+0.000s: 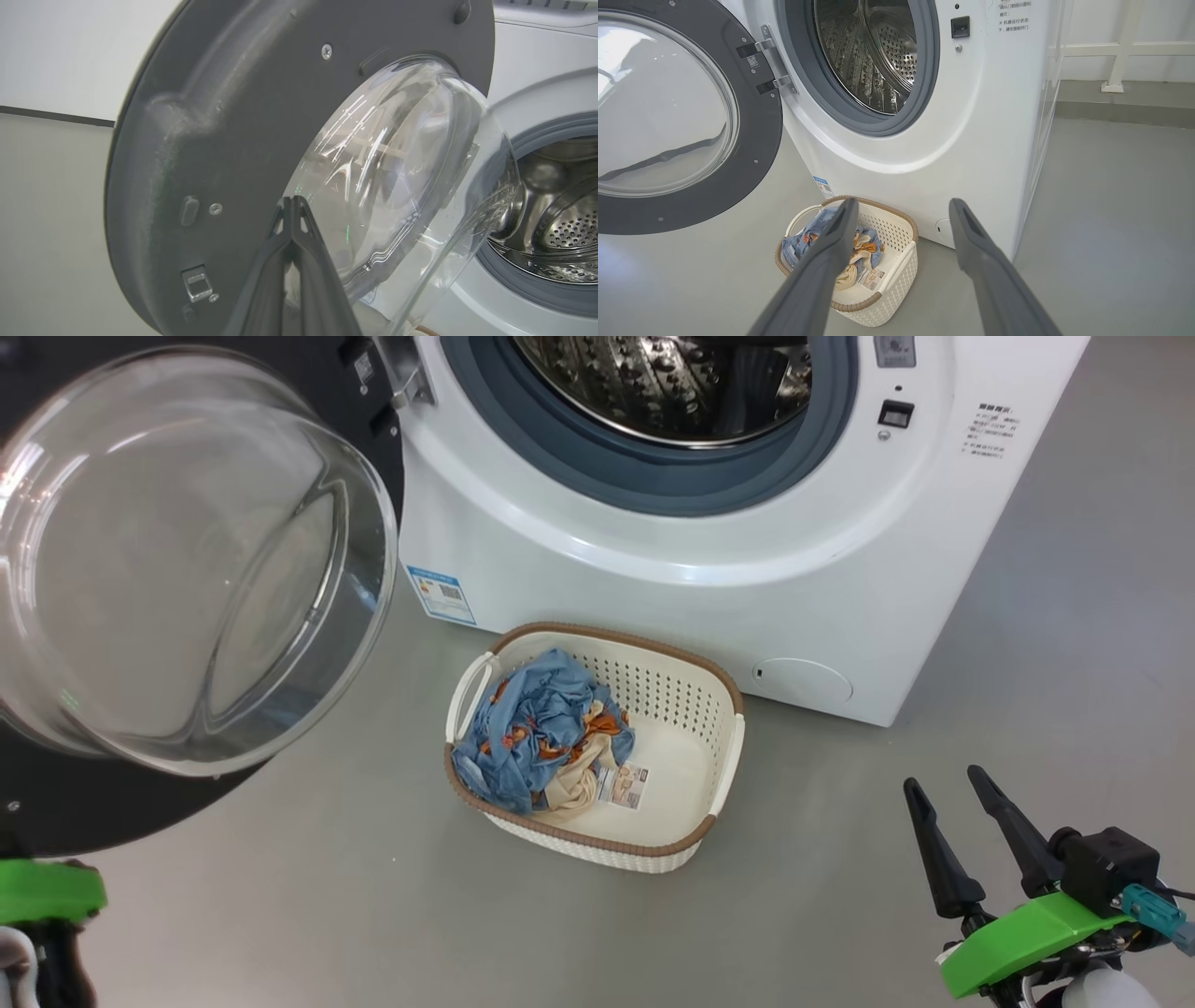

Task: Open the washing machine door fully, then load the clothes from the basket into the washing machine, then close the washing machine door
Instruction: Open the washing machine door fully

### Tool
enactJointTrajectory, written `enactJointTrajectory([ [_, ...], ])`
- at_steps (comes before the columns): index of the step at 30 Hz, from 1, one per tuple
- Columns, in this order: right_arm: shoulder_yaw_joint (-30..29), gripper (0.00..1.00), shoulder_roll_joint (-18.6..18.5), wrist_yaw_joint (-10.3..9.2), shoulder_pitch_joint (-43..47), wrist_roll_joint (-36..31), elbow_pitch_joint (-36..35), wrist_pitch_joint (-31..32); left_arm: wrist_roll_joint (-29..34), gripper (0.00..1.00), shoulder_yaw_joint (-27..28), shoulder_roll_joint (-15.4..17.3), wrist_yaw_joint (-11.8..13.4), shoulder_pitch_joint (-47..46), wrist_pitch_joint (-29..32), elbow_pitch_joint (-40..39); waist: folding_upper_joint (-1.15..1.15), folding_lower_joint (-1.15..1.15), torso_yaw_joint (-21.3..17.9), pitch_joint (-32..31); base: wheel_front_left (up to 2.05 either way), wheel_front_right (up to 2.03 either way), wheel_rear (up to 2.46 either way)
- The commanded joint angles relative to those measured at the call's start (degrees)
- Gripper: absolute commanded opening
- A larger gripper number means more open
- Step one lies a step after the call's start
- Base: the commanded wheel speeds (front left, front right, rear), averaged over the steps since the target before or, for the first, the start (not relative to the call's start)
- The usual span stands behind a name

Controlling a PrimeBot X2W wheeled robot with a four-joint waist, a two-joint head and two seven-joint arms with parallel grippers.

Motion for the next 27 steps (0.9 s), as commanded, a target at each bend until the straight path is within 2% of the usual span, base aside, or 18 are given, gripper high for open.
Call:
enactJointTrajectory([
  [1,1.1,1.0,-0.3,0.09,0.4,0.5,-1.4,-0.7,-1.0,0.0,0.5,2.4,0.3,1.1,-0.3,-3.1,0.0,0.0,-0.2,-0.8,0.0,0.0,0.0],
  [6,0.7,1.0,0.1,0.09,1.1,0.7,-1.8,-0.7,-2.6,0.0,-1.7,1.9,0.3,5.7,-0.3,-8.0,0.0,0.0,-1.4,-1.9,0.0,0.0,0.0],
  [7,0.5,1.0,0.2,0.09,1.3,0.8,-1.9,-0.7,-2.8,0.05,-2.4,1.8,0.3,6.5,-0.3,-9.0,0.0,0.0,-1.7,-2.1,0.0,0.0,0.0],
  [9,0.3,1.0,0.4,0.09,1.7,0.8,-2.1,-0.7,-3.0,0.3,-3.8,1.6,0.3,8.5,-0.3,-11.3,0.0,0.0,-2.5,-2.5,0.0,0.0,0.0],
  [11,0.2,1.0,0.4,0.09,2.1,0.9,-2.2,-0.7,-3.7,0.44,-5.7,1.4,0.3,10.2,-0.3,-13.4,0.0,0.0,-3.4,-2.8,0.0,0.0,0.0],
  [12,0.1,1.0,0.4,0.09,2.2,1.0,-2.3,-0.7,-4.0,0.55,-6.6,1.6,0.3,11.1,-0.3,-14.4,0.0,0.0,-3.9,-2.8,0.0,0.0,0.0],
  [14,0.0,1.0,0.4,0.09,2.5,1.0,-2.4,-0.7,-4.7,0.85,-8.1,1.8,0.3,12.5,-0.3,-15.9,0.0,0.0,-4.9,-2.8,0.0,0.0,0.0],
  [16,-0.4,1.0,0.3,0.09,2.6,1.0,-2.5,-0.7,-5.3,1.0,-9.8,2.1,0.3,13.4,-0.3,-17.2,0.0,0.0,-6.0,-2.7,0.0,0.0,0.0],
  [27,-2.5,1.0,0.4,0.09,2.5,0.7,-3.6,-0.7,-9.8,1.0,-20.6,5.3,0.3,15.8,-0.3,-21.6,0.0,0.0,-13.3,-1.8,0.0,0.0,0.0],
])
